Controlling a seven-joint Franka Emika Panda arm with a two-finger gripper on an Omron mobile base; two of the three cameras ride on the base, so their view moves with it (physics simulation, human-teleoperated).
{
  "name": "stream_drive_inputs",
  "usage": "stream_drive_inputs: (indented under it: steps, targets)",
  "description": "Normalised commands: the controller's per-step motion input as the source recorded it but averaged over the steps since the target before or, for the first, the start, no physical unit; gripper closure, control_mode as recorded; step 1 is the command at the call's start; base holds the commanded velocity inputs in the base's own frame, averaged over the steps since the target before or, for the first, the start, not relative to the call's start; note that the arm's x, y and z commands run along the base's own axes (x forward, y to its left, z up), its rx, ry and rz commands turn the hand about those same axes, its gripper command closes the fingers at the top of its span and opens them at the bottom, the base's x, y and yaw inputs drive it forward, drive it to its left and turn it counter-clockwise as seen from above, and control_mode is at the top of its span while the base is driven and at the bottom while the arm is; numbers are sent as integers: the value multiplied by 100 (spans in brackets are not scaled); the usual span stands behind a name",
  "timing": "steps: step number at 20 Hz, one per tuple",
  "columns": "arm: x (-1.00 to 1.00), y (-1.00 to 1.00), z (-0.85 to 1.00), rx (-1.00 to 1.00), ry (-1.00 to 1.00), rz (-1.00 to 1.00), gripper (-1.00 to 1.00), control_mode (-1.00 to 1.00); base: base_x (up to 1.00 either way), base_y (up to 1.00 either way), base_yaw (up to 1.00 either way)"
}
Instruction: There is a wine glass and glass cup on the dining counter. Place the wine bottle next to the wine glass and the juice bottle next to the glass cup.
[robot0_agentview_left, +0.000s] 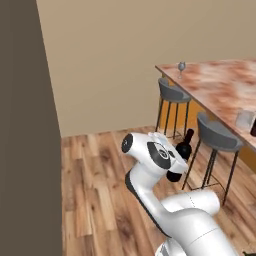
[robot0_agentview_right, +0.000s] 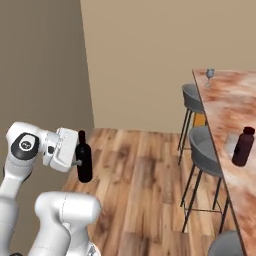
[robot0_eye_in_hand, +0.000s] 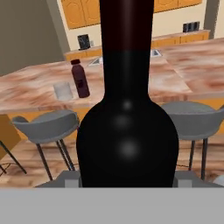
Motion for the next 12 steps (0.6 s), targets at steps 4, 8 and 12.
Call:
stream_drive_inputs:
  steps: [4, 8, 12]
  targets:
    - [0, 0, 0, 0, 0, 0, 100, 100, 94, 23, -16]
    - [0, 0, 0, 0, 0, 0, 100, 100, 94, 24, -16]
    - [0, 0, 0, 0, 0, 0, 100, 100, 92, 25, -19]
